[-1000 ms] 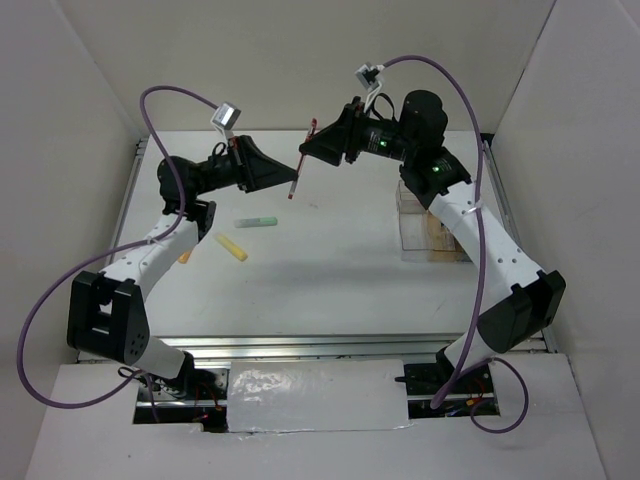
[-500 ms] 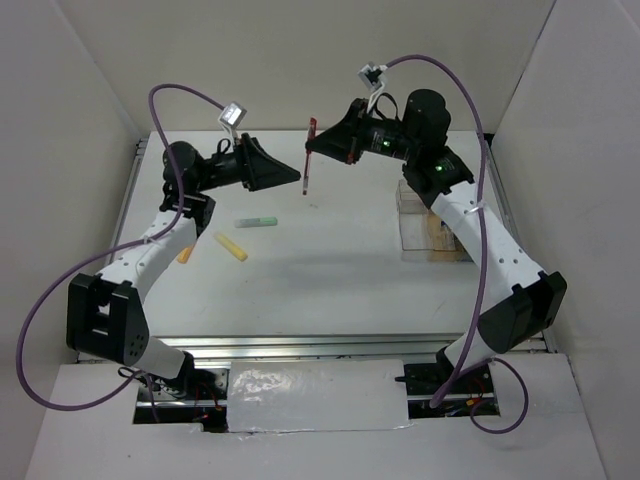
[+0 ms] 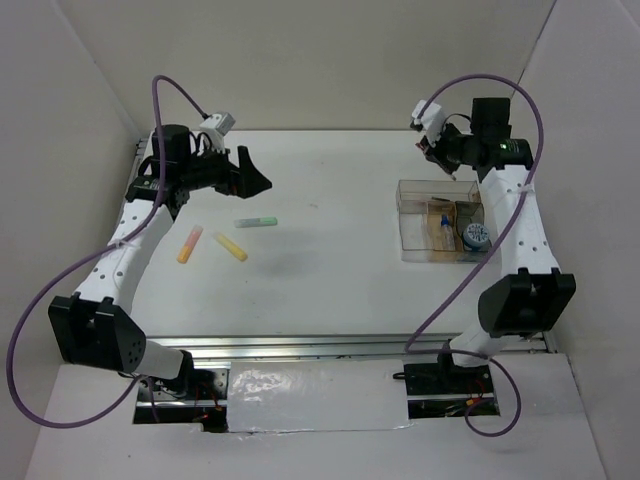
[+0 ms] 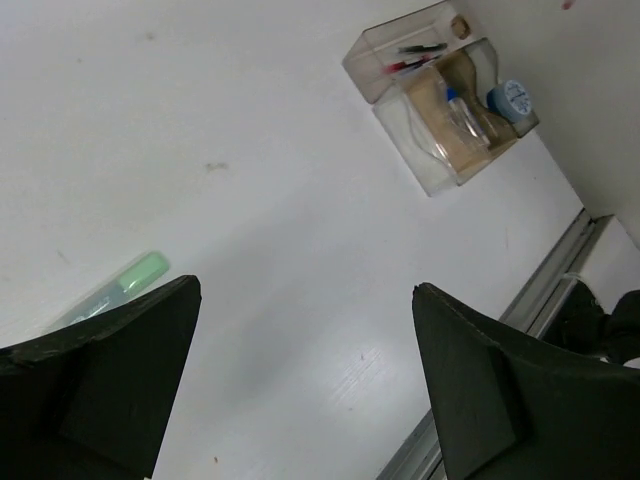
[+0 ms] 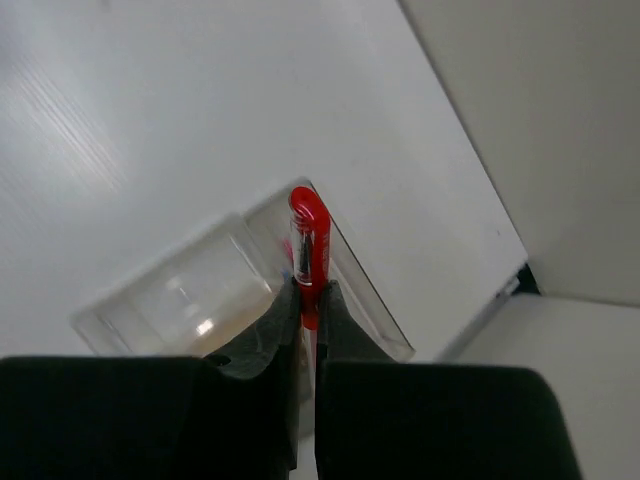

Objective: Sort the stationery into containers
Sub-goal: Place the stationery in the storage box, then pick up the stationery from the center of the board, then place the stationery in the storage box, then pick up the stationery from the center of the board.

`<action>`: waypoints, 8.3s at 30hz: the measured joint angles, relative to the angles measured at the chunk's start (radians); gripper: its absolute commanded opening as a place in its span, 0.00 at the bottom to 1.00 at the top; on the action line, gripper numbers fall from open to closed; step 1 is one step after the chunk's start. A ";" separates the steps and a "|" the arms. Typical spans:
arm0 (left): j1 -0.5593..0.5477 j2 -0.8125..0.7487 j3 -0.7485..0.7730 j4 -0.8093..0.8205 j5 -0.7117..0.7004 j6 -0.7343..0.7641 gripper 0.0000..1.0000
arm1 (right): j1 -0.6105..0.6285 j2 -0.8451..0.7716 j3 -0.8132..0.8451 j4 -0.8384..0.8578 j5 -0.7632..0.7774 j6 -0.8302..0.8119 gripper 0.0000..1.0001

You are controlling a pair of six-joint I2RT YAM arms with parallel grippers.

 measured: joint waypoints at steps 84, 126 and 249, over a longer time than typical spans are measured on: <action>-0.107 0.642 0.302 -0.532 -0.237 0.689 0.07 | -0.019 -0.535 -0.514 0.196 -0.310 0.748 0.72; -0.357 0.195 0.220 -0.159 -0.119 0.137 0.00 | 0.397 -0.022 -0.340 0.597 -0.203 1.409 0.43; -0.093 -0.026 -0.298 0.336 0.273 0.151 0.00 | -0.080 -0.199 -0.603 0.491 -0.489 1.200 1.00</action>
